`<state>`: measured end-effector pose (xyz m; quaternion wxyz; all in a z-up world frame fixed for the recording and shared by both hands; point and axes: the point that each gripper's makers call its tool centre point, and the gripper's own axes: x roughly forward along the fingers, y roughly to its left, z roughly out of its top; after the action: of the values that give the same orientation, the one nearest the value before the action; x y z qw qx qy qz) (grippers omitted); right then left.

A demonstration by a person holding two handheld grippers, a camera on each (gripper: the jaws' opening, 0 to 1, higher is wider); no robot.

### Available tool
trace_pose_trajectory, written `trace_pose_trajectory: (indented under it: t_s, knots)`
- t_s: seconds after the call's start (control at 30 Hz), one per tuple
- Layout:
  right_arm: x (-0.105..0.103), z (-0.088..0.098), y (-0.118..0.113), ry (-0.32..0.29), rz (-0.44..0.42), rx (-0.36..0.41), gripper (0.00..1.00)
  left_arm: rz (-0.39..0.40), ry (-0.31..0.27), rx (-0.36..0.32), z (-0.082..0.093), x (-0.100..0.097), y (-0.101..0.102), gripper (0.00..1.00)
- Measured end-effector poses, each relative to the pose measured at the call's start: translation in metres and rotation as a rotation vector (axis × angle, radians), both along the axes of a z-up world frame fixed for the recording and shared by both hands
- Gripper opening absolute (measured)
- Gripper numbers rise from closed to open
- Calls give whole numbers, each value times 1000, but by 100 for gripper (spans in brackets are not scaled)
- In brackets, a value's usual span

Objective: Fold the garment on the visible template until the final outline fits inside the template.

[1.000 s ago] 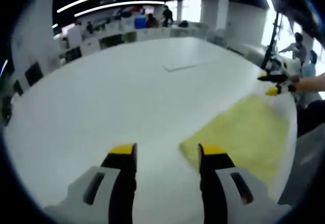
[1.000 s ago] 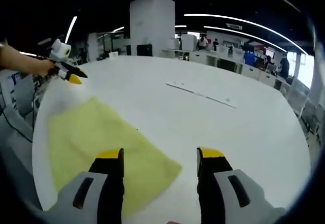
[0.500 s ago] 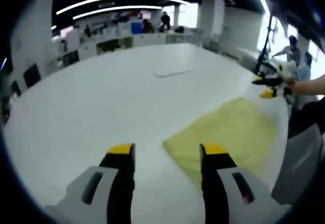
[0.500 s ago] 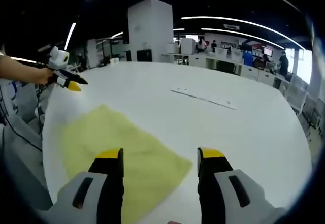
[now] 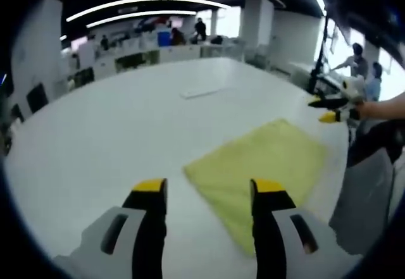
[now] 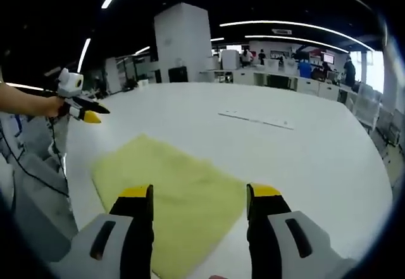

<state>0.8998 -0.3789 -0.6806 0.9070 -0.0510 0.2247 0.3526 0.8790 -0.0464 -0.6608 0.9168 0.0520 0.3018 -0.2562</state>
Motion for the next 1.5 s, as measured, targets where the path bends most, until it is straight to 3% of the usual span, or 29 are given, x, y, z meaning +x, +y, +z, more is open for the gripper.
trace_pose_trajectory:
  t_s: [0.27,0.67,1.07,1.5]
  knots:
    - [-32,7,-1,4,-7,21,61,-17,-4,-11,1,-35,-10,51]
    - [-85,-6,-5,51,-11,22,62,-6,-2,-49,-6,-85,-19,53]
    - [-113,-8,-12,78,-41,22,62,9,8,-75,-14,-102,-18,53]
    - [-112,-7,-14,87,-49,27,63,24,0,-80,-12,-99,-14,53]
